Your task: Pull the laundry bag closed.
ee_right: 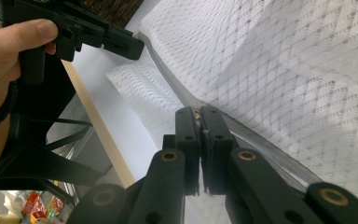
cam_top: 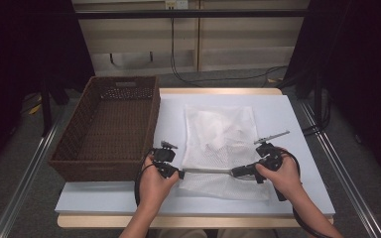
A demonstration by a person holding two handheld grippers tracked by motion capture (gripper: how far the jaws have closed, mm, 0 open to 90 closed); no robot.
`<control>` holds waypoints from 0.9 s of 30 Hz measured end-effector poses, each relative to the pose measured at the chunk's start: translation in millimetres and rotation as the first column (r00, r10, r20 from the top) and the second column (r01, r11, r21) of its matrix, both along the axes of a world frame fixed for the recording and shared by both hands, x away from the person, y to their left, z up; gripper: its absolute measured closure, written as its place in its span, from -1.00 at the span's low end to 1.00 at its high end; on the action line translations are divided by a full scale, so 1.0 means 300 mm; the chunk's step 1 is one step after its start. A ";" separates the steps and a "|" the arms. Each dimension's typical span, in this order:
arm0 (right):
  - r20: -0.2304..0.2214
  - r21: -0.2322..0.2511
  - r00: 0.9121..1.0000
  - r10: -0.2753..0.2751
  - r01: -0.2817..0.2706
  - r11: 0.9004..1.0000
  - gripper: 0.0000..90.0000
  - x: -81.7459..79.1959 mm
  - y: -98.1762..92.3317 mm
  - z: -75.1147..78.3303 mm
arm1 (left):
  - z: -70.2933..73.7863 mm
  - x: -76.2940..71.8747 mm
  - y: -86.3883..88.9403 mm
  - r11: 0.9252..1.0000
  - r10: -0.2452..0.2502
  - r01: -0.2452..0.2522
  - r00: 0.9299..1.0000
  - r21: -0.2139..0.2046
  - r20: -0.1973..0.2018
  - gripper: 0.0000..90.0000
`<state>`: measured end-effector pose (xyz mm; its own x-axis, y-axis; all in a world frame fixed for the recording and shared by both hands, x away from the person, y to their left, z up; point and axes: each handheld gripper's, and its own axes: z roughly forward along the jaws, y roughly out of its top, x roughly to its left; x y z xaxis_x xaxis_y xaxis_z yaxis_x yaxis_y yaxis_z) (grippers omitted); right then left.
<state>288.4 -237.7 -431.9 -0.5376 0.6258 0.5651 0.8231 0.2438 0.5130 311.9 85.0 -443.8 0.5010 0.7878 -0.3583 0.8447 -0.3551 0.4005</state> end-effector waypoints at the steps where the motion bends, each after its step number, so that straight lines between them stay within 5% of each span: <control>1: -0.001 0.000 1.000 -0.002 0.002 1.000 0.94 0.001 -0.002 0.001 | 0.000 -0.001 -0.001 1.000 0.003 -0.003 1.000 -0.003 -0.003 0.97; 27: -0.017 0.003 1.000 -0.021 0.021 1.000 0.94 0.003 -0.032 -0.002 | -0.001 -0.001 0.007 1.000 0.012 -0.013 1.000 0.029 0.007 0.97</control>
